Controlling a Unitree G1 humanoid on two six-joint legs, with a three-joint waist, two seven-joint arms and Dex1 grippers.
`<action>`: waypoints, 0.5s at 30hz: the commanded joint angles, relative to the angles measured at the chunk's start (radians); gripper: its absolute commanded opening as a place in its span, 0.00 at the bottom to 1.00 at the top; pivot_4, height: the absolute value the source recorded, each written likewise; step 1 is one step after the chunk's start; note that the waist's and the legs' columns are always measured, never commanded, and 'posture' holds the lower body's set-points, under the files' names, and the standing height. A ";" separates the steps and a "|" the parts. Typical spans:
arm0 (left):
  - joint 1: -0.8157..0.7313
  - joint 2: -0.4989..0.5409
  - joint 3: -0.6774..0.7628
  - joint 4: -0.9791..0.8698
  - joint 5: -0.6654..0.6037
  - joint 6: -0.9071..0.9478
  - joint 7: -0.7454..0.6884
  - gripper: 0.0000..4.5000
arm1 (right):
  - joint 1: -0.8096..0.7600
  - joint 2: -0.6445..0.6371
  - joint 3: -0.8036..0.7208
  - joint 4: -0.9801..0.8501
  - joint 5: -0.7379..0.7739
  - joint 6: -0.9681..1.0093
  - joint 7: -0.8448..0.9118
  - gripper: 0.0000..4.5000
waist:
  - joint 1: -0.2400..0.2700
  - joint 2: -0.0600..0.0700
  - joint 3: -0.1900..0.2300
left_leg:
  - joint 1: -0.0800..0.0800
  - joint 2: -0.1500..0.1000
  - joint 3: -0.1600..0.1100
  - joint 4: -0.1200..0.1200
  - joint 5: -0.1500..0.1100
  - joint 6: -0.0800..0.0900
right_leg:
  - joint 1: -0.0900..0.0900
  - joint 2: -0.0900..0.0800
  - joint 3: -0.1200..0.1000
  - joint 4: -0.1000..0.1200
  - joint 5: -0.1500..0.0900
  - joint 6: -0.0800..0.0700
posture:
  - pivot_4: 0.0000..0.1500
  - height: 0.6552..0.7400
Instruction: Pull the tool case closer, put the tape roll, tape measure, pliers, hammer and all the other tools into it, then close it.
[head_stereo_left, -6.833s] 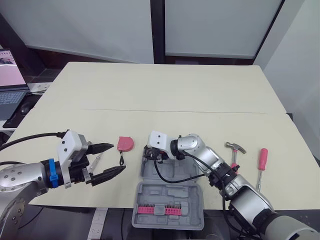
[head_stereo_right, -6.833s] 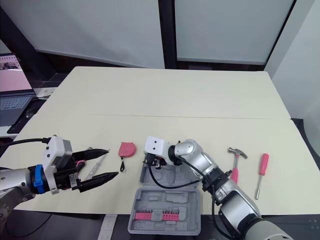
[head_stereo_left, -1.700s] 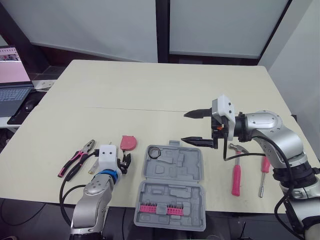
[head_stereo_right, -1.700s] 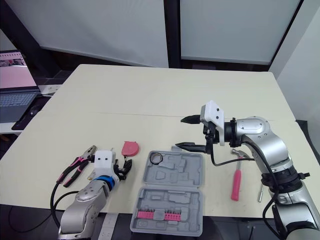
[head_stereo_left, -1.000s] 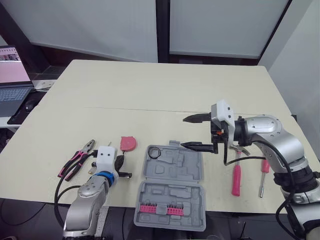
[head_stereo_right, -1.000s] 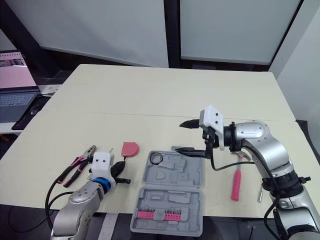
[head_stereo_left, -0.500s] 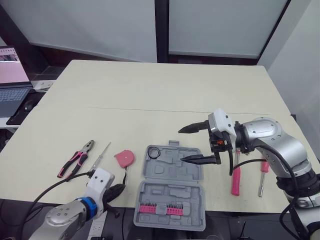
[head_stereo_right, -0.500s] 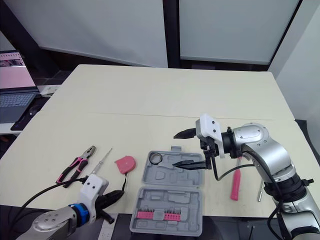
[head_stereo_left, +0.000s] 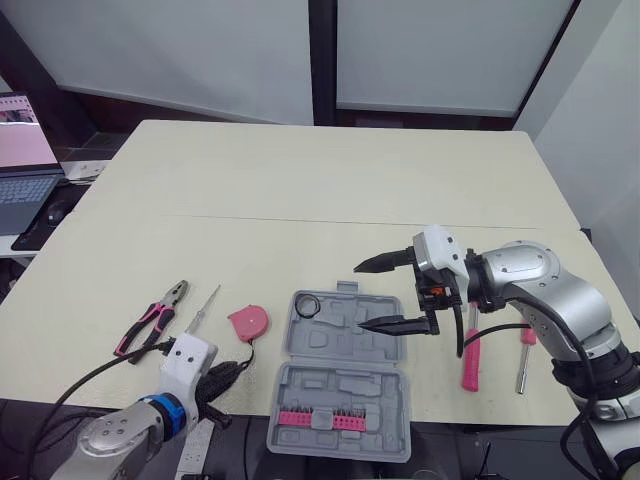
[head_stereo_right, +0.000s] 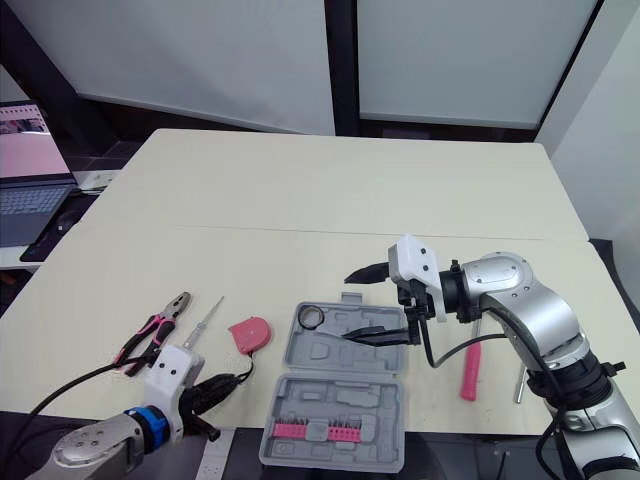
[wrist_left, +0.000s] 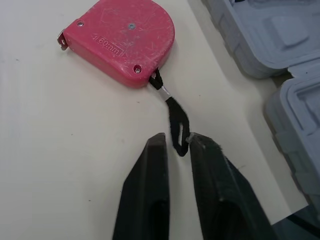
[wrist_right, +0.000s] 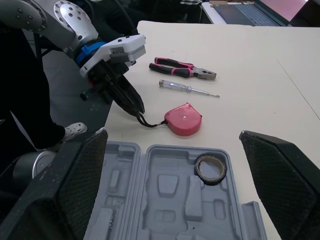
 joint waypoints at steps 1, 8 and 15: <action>0.020 -0.044 0.040 -0.073 -0.018 -0.018 0.043 0.42 | -0.013 -0.014 -0.022 -0.023 0.011 -0.009 0.007 1.00 | 0.000 0.000 0.000 | 0.000 0.000 0.000 0.000 0.000 0.000 | 0.000 0.000 0.000 0.000 0.000 0.000 | 1.00 1.00; 0.043 -0.174 -0.001 -0.114 0.034 -0.047 0.180 0.92 | -0.019 -0.028 -0.029 -0.008 0.020 0.001 0.018 1.00 | 0.001 0.000 0.000 | 0.000 0.000 0.000 0.000 0.000 0.000 | 0.000 0.000 0.000 0.000 0.000 0.000 | 1.00 1.00; -0.015 -0.322 -0.086 -0.058 0.116 -0.058 0.349 1.00 | -0.054 -0.033 -0.032 0.027 0.014 0.003 0.023 1.00 | -0.003 0.000 0.000 | 0.001 -0.001 0.003 0.000 0.000 0.000 | 0.000 0.000 0.001 0.000 0.000 0.000 | 1.00 1.00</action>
